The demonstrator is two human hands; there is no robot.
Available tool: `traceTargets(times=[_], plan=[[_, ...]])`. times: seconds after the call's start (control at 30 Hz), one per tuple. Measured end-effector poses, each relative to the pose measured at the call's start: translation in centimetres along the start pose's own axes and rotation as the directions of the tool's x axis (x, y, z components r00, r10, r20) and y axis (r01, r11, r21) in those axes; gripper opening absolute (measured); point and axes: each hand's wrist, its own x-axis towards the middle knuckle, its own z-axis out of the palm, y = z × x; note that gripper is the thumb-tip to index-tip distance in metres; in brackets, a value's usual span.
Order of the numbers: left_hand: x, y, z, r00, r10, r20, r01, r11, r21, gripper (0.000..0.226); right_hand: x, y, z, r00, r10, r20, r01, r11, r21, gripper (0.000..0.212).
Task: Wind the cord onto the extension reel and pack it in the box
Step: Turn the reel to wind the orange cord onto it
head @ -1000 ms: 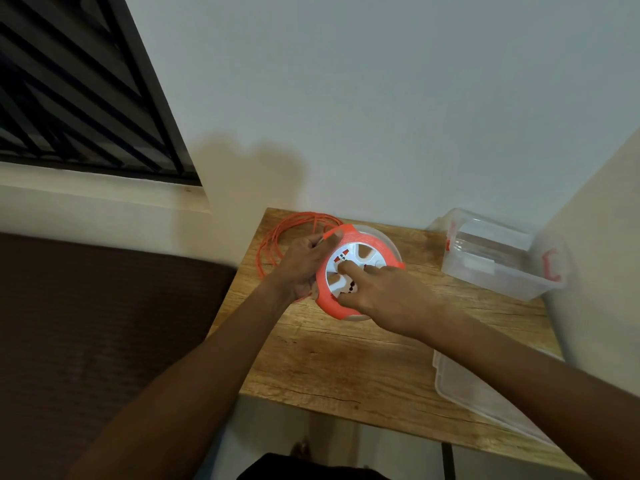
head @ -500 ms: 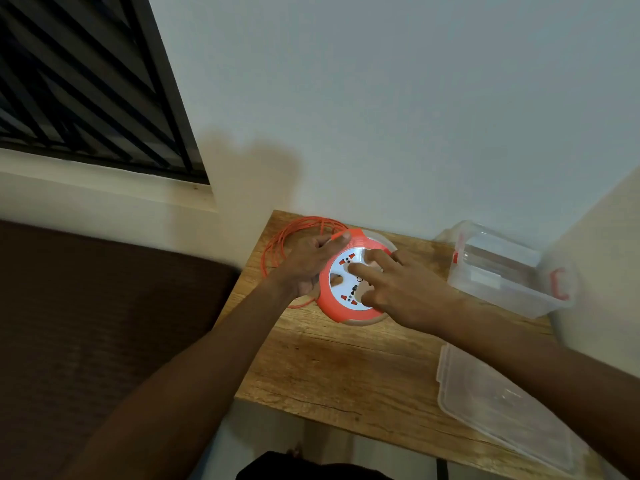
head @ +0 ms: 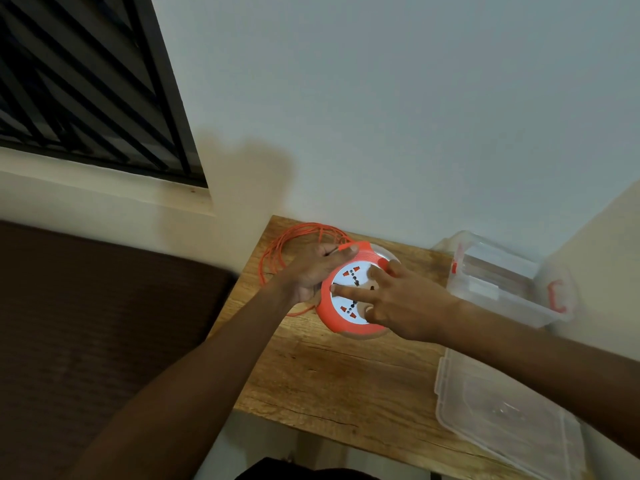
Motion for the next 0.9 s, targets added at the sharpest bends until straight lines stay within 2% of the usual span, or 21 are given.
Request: traceTargets(times=[0.3, 0.57, 0.67, 0.8, 0.9], plan=[[0.5, 0.6, 0.3, 1.0, 0.025, 0.003, -0.025, 0.998, -0.058, 0.048, 0.7, 0.3, -0.3, 0.999, 0.035, 0.021, -0.036, 0.999, 0.005, 0.042], [0.7, 1.4, -0.1, 0.998, 0.058, 0.014, -0.059, 0.997, 0.044, 0.055, 0.7, 0.5, -0.1, 0.999, 0.044, 0.02, -0.043, 0.997, -0.06, 0.053], [0.6, 1.4, 0.0, 0.997, 0.06, 0.041, -0.062, 0.996, 0.06, 0.053, 0.6, 0.4, -0.2, 0.999, 0.039, 0.027, -0.038, 0.998, -0.045, 0.051], [0.8, 1.4, 0.1, 0.998, 0.064, 0.01, -0.065, 0.997, 0.045, 0.05, 0.4, 0.0, 0.2, 0.991, 0.134, 0.006, -0.134, 0.991, 0.018, 0.05], [1.1, 1.6, 0.2, 0.995, 0.096, -0.031, -0.095, 0.995, 0.033, 0.045, 0.4, -0.5, 0.4, 0.965, 0.264, -0.013, -0.259, 0.955, 0.148, 0.052]])
